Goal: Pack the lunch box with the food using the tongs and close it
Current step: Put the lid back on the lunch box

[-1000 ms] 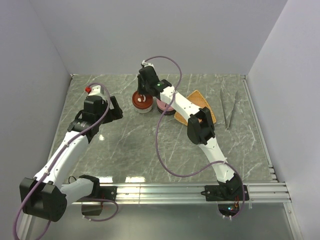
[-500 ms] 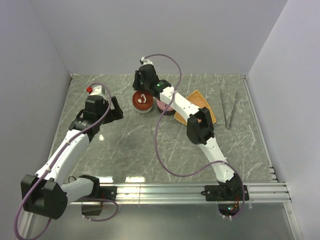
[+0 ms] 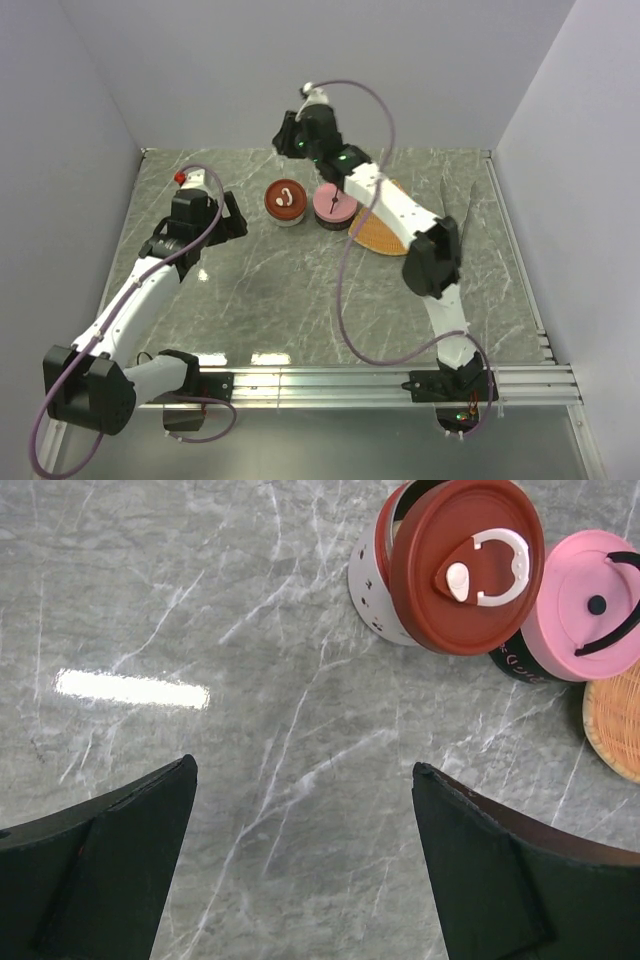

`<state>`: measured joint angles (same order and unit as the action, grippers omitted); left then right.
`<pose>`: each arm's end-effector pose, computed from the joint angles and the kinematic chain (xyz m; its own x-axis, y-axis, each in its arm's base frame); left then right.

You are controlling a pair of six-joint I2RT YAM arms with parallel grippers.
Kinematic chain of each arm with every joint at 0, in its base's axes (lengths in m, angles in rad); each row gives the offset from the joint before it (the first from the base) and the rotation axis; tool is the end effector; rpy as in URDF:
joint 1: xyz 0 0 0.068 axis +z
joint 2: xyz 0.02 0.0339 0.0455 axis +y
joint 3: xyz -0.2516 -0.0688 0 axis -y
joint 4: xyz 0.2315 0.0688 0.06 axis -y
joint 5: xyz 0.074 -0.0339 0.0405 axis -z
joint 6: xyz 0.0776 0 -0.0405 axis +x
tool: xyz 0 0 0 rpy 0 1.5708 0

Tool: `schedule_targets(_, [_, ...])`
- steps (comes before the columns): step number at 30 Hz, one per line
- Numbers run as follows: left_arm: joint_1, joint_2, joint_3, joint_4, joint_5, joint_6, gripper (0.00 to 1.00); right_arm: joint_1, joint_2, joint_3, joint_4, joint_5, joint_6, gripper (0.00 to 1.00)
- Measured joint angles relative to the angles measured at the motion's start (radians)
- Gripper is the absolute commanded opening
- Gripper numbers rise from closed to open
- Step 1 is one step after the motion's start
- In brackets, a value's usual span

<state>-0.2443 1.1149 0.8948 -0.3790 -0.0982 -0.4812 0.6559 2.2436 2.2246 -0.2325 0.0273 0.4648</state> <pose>0.2669 -0.0587 0.2621 -0.5601 -0.3351 -0.7576 -0.1095 0.9365 -0.3332 0.4421 0.3375 0.3281 -0.4402 0.2267 -0.8688 -0.4378 0.7906 0.4281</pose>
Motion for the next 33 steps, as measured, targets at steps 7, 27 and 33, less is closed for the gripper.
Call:
schedule_targets(7, [0.004,0.17,0.174,0.02,0.017,0.029,0.95,-0.088,-0.346,-0.276,-0.021,0.028,-0.072,0.35])
schedule_targets(27, [-0.175,0.473,0.486,-0.018,0.04,0.027,0.65,-0.042,-0.608,-0.713,-0.249,0.132,-0.087,0.32])
schedule_targets(33, [-0.274,0.621,0.657,-0.101,-0.064,0.003,0.57,-0.163,-0.777,-0.802,-0.199,0.12,-0.064,0.33])
